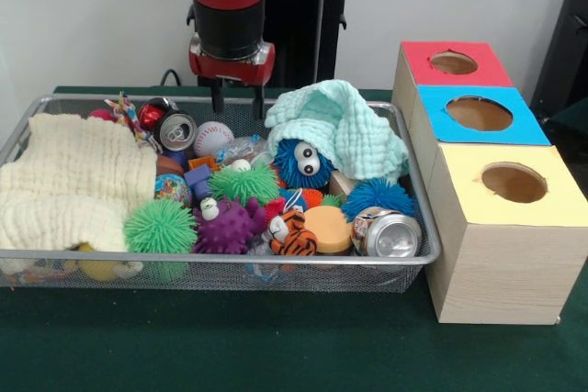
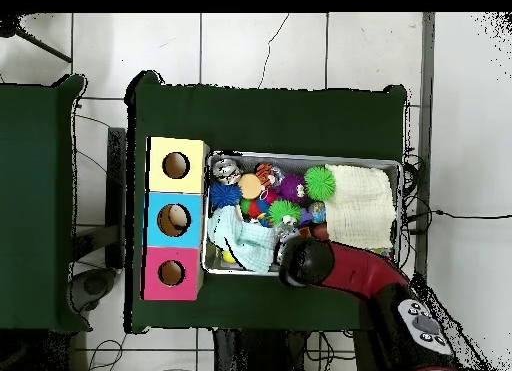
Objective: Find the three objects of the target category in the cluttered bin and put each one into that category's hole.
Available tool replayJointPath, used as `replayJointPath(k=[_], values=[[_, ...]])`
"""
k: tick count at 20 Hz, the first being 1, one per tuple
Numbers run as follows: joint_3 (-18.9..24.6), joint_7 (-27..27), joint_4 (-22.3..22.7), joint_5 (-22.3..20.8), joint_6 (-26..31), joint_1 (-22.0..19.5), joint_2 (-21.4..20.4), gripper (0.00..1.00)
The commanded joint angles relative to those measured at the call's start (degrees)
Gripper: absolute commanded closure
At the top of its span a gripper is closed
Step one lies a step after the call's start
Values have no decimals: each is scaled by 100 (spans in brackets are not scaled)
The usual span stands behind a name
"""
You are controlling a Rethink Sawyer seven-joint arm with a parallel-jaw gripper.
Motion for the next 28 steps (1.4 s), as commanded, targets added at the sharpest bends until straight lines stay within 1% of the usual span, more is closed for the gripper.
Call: replayJointPath(k=[1, 4, 6, 11, 19, 23, 28], values=[[560, -216, -1134, 13, 917, -35, 414, 0], [579, -167, -1316, 47, 1023, -14, 485, 0], [608, -178, -1353, 43, 1094, -18, 481, 0], [635, -106, -1292, 21, 1014, -38, 467, 0], [662, -6, -1045, -72, 620, -82, 480, 0], [653, 130, -925, -110, 262, -81, 596, 0], [667, 173, -853, -174, -39, -89, 677, 0]])
